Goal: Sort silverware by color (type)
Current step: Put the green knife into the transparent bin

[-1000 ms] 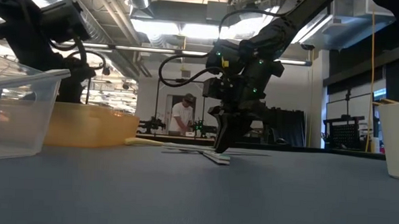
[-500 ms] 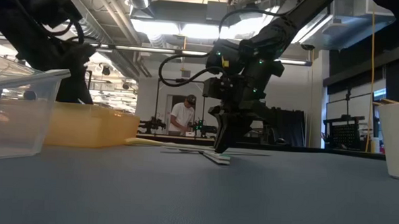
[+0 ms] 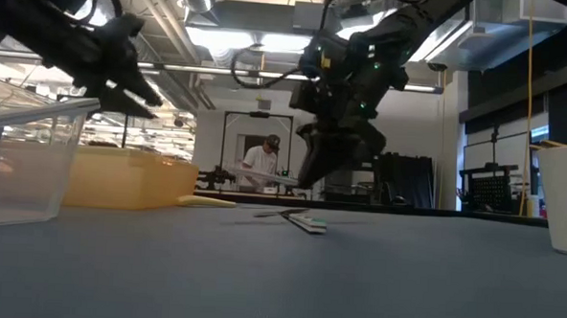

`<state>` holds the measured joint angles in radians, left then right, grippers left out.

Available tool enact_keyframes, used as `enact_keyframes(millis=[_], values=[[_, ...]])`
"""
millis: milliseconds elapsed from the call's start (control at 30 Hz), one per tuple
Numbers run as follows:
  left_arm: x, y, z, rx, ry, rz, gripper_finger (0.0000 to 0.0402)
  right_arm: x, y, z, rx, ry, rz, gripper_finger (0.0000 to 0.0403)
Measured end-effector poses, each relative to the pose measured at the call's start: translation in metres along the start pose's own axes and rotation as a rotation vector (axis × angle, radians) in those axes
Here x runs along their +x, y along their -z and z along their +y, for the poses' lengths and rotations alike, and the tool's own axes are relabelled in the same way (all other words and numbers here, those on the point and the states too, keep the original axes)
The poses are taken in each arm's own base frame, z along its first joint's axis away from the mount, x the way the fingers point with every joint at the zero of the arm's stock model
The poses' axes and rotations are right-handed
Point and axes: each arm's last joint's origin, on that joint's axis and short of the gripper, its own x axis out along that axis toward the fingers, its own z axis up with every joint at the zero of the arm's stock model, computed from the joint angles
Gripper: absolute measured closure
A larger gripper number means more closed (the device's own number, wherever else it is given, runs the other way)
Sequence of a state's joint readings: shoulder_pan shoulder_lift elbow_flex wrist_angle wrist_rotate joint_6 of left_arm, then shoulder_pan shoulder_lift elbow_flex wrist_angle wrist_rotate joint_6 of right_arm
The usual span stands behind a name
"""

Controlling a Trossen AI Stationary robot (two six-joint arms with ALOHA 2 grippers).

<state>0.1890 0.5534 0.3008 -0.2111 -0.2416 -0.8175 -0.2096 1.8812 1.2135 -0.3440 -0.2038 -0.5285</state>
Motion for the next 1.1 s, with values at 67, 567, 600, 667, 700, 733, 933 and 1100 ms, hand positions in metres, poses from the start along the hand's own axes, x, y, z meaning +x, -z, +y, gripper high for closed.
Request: enact_keyframes(millis=[67,567,600,667,700,733,933,1100], values=[[0.0,-0.002,-0.003,0.023,0.033,-0.022,0.0276,-0.004,-0.002,-0.001,0.0,0.017,-0.011,0.0402],[-0.002,-0.013,-0.013,0.015,0.126,-0.133,0.0276,-0.031,-0.032,-0.017,0.191,0.29,-0.262,0.0403],[-0.002,-0.013,-0.013,0.012,0.125,-0.144,0.0276,-0.032,-0.034,-0.018,0.222,0.305,-0.285,0.0403],[-0.001,-0.015,-0.014,0.001,0.126,-0.165,0.0276,-0.034,-0.038,-0.021,0.294,0.331,-0.343,0.0403],[-0.001,-0.015,-0.015,-0.01,0.127,-0.171,0.0276,-0.036,-0.041,-0.022,0.333,0.339,-0.382,0.0403],[-0.001,-0.015,-0.015,-0.016,0.125,-0.179,0.0276,-0.037,-0.043,-0.023,0.369,0.346,-0.421,0.0403],[0.006,-0.017,-0.024,-0.031,0.153,-0.233,0.0276,-0.045,-0.055,-0.028,0.51,0.353,-0.605,0.0403],[0.016,-0.015,-0.032,-0.036,0.168,-0.265,0.0276,-0.048,-0.059,-0.03,0.61,0.328,-0.684,0.0403]])
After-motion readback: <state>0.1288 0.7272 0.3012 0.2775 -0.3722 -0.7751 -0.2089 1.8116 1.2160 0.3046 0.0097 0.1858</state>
